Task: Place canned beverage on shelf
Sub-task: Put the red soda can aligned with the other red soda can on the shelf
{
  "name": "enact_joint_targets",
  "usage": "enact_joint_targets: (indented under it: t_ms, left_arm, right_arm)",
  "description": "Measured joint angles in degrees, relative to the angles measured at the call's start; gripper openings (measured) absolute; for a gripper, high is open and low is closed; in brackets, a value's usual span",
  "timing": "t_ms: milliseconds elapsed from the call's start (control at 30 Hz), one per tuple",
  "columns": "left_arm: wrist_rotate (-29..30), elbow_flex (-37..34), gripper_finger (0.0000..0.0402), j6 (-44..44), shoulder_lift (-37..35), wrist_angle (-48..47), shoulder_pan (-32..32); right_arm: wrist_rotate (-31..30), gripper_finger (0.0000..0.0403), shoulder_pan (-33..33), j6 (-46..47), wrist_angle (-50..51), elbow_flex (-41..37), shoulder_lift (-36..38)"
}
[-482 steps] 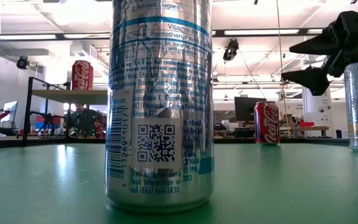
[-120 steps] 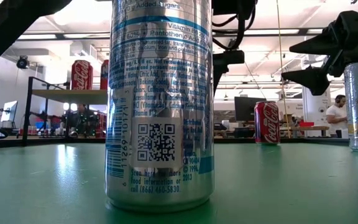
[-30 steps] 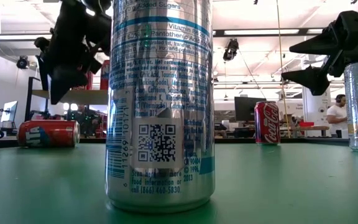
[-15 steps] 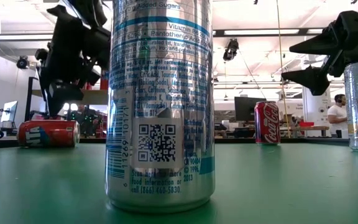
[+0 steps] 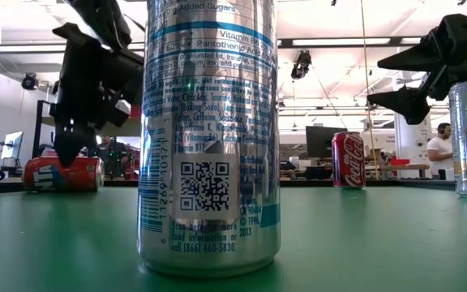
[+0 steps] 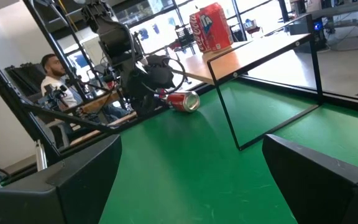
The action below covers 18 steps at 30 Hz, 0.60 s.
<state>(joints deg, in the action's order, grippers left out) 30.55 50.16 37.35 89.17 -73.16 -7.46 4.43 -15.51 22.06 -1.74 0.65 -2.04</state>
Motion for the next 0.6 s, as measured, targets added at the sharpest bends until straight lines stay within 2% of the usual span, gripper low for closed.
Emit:
enact_joint_targets:
  t_ms: [233,367,600]
  left_arm:
    - [0.47,-4.34,0.0314,-4.08,0.0,4.43,-0.78]
    - [3.1,-6.73,0.0314,-5.08,0.0,7.12,-1.74]
    - [4.11,-7.51,0.0314,-5.06,0.0,8.17,-2.56]
  right_arm:
    - [-0.01,0.0382,-0.01,0.0,0.0,0.0,0.0]
    - [-0.01,0.0382,-0.02,0.0,0.0,0.0,0.0]
    - [0.0,0.0382,0.0,0.0,0.0,0.0,0.0]
